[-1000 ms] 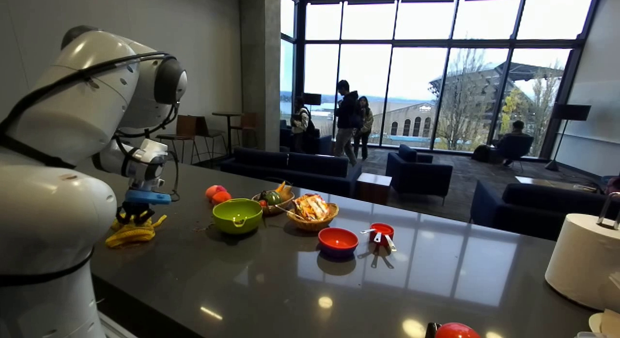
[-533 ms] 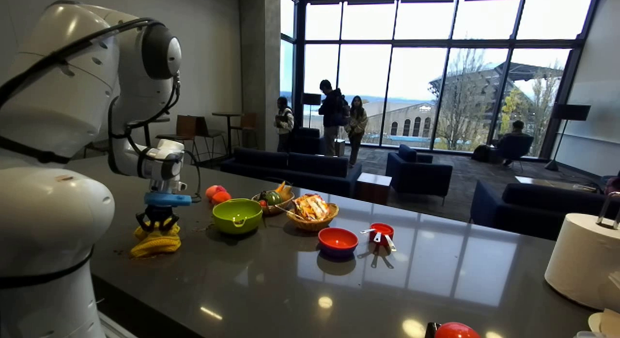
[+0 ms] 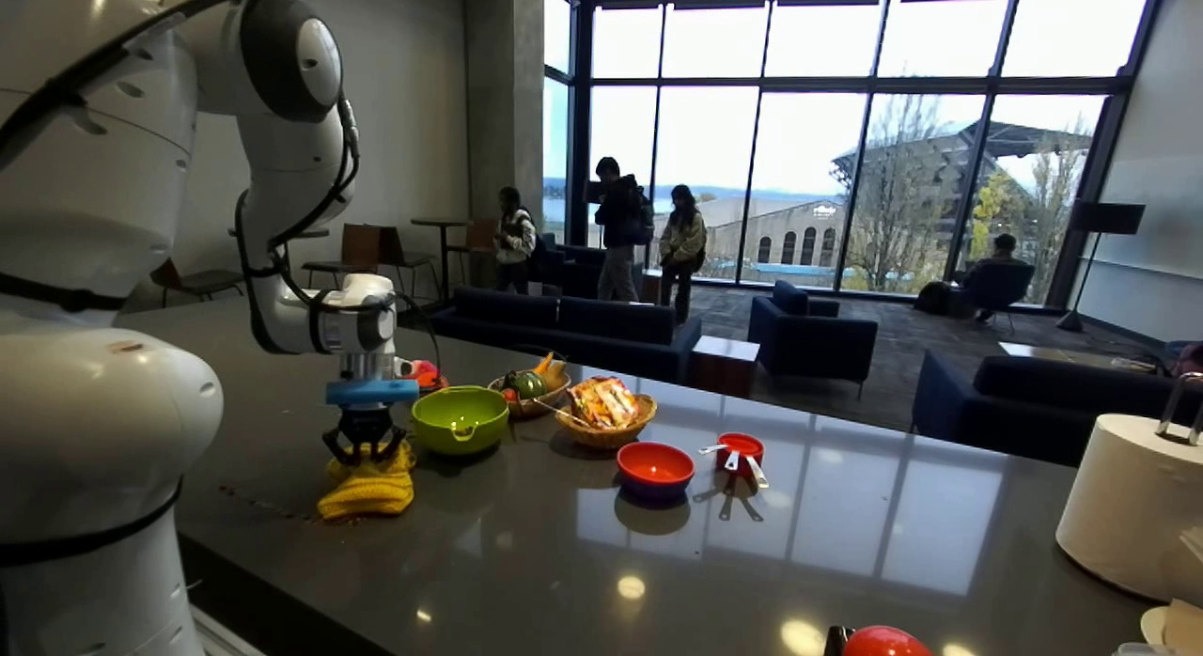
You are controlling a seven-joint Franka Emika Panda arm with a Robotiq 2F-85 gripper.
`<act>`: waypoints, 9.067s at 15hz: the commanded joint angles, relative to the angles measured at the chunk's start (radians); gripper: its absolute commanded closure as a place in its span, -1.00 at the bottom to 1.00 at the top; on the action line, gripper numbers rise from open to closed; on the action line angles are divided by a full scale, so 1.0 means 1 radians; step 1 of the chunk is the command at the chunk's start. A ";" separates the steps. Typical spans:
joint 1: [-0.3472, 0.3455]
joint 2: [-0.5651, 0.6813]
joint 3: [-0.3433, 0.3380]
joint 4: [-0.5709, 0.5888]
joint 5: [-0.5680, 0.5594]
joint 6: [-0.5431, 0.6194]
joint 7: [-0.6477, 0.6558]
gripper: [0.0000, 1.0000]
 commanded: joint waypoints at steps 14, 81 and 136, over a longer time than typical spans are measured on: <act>0.000 -0.136 -0.212 -0.140 -0.404 -0.086 0.344 0.91; -0.180 -0.255 -0.518 -0.312 -0.534 0.149 0.672 0.91; 0.111 -0.392 0.103 -0.074 0.006 0.082 0.510 0.91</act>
